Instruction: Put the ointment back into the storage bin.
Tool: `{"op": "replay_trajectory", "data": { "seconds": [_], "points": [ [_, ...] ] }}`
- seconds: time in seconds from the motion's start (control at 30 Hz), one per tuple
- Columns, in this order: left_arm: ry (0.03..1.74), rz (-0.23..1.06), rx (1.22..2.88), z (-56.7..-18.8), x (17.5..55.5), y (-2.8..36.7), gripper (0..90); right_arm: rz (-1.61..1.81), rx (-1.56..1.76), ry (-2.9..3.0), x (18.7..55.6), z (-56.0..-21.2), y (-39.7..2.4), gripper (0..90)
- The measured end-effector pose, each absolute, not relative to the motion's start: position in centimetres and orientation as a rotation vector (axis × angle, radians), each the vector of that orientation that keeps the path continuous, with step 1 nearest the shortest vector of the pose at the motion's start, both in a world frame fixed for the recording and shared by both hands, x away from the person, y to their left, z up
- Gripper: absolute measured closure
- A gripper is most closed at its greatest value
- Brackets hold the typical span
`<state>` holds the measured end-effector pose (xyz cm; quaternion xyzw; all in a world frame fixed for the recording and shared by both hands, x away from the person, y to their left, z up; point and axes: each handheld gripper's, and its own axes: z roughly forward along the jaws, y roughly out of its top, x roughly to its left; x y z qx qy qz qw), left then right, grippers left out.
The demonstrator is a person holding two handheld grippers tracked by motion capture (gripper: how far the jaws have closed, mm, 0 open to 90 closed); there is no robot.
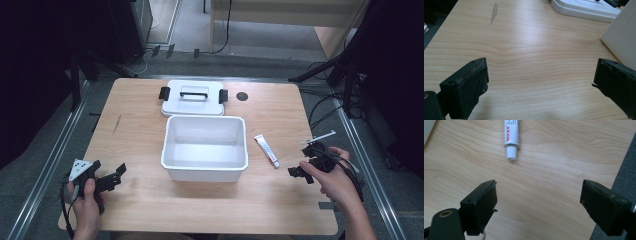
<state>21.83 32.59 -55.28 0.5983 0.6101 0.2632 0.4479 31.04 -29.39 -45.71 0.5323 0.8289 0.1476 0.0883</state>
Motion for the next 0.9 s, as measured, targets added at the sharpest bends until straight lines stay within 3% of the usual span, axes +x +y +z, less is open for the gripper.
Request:
{"op": "replay_trajectory", "data": {
  "seconds": [0.57, 0.67, 0.9],
  "points": [
    [1.514, 0.646, 1.478, -55.3, 21.9, 32.6, 0.0, 0.125, 1.562, 2.63, 32.8, -44.8, -26.1, 14.5],
    [1.514, 0.645, 1.478, -55.3, 21.9, 32.6, 0.0, 0.078, 1.548, 2.654, 33.1, -44.8, -25.2, 21.4],
    [1.515, 0.641, 1.476, -55.3, 21.9, 32.6, 0.0, 0.006, 1.551, 2.69, 34.0, -45.0, -23.5, 23.4]
  ]
}}
